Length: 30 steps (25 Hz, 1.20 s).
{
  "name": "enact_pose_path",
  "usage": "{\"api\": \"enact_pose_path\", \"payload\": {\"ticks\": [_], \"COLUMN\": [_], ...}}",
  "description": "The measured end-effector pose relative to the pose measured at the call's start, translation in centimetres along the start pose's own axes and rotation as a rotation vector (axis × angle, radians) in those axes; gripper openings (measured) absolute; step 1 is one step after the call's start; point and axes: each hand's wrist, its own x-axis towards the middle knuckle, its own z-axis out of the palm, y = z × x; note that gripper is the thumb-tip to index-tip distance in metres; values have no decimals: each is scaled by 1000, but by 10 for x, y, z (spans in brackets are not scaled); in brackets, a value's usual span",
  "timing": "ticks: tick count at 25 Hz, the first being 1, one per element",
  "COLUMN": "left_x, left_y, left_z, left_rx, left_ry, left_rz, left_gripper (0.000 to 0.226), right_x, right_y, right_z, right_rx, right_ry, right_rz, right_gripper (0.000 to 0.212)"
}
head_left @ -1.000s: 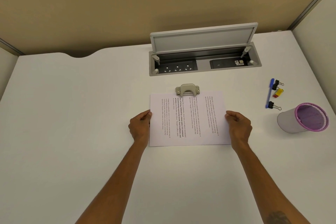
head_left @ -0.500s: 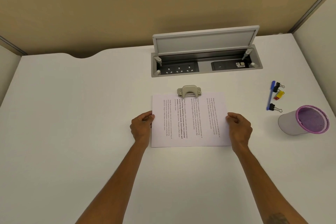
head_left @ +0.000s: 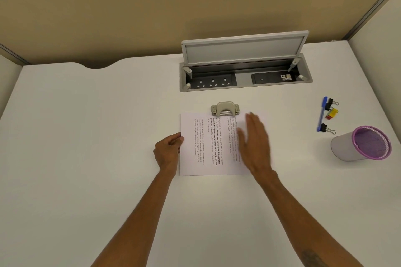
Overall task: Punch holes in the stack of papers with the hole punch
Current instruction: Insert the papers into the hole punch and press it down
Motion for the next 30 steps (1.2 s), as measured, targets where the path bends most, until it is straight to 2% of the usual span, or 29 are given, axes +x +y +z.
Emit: {"api": "enact_pose_path", "payload": {"ticks": [2, 4, 8, 21, 30], "left_x": [-1, -2, -2, -12, -3], "left_y": [0, 1, -1, 7, 0], "left_z": [0, 0, 1, -2, 4], "left_rx": [-5, 6, 1, 22, 27], "left_ry": [8, 11, 11, -14, 27], "left_rz": [0, 3, -4, 5, -28], "left_gripper": [27, 27, 26, 28, 23], "right_x": [18, 38, 58, 66, 71], "right_y": [-22, -33, -34, -40, -37], "right_z": [17, 29, 35, 34, 41], "right_rx": [-70, -170, -331, -294, -451], "right_ry": [-201, -248, -348, -512, -514], "right_rz": [-127, -184, -171, -103, -140], "right_gripper": [69, 75, 79, 102, 107]}}
